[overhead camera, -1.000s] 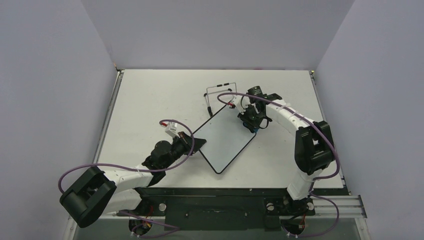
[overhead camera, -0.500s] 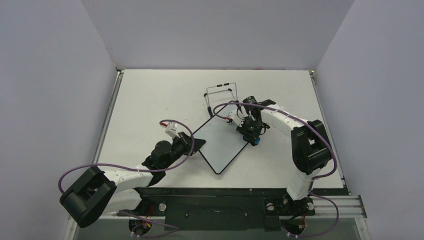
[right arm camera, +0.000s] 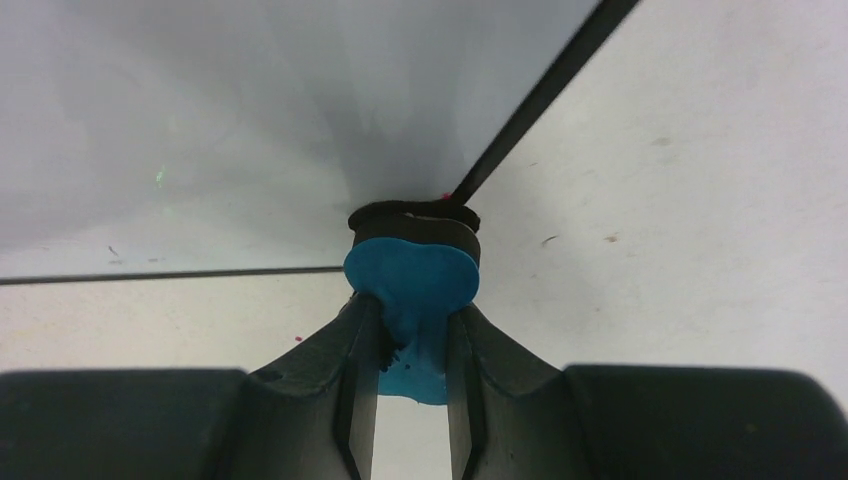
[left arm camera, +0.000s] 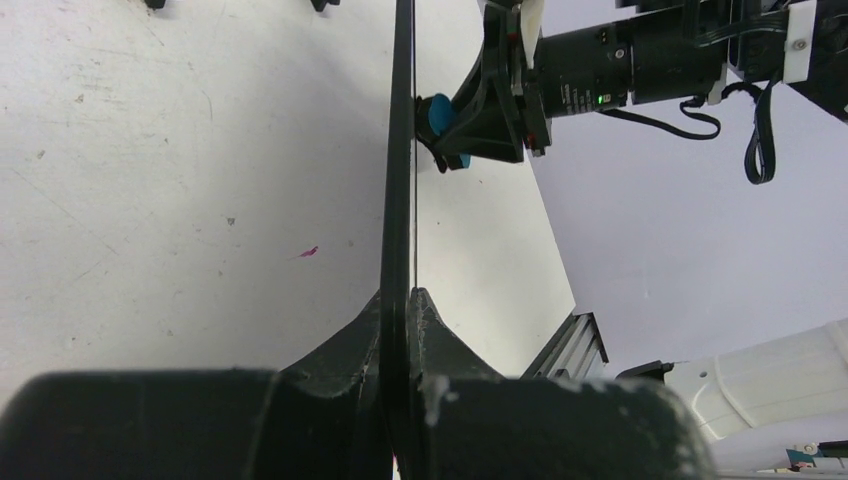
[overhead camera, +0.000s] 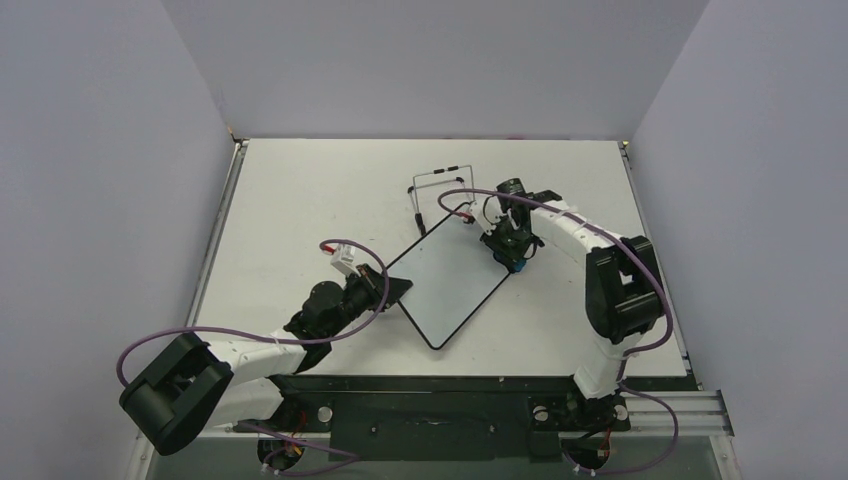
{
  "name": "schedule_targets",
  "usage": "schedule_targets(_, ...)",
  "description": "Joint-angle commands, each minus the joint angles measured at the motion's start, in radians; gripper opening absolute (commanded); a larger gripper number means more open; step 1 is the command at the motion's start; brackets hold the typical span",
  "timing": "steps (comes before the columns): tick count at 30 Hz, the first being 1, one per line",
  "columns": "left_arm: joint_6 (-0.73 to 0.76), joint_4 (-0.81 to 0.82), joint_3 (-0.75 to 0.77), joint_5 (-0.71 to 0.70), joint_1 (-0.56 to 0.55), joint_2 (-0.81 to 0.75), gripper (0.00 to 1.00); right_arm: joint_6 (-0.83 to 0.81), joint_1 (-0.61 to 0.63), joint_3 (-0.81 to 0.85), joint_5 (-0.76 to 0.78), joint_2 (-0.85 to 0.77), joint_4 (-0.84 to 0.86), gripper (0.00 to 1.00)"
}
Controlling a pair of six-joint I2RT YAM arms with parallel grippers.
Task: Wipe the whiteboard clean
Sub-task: Erase the whiteboard at the center of the board.
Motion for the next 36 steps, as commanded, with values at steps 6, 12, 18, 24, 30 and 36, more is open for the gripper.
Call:
schedule_targets(6,-0.021,0.196,0.039,0.023,-0.002,-0.032,0.00,-0.097,0.088,-0.068,-0.103,-0.036,-0.090,0.00)
schedule_targets(12,-0.020,0.184,0.037,0.023,-0.002,-0.048,0.00,-0.003,0.057,0.081,-0.127,-0.029,-0.074,0.00)
schedule_targets(18,-0.021,0.183,0.028,0.019,-0.003,-0.062,0.00,0.045,-0.023,0.137,-0.071,0.036,-0.070,0.00)
schedule_targets(24,-0.023,0.191,0.020,0.018,-0.002,-0.064,0.00,0.000,-0.040,0.028,-0.019,0.059,-0.087,0.00)
schedule_targets(30,-0.023,0.193,0.016,0.014,-0.002,-0.066,0.00,-0.080,-0.006,-0.033,-0.066,0.025,-0.155,0.00)
schedule_targets(36,-0.025,0.196,0.017,0.017,-0.002,-0.060,0.00,-0.033,0.031,0.068,-0.084,0.005,-0.142,0.00)
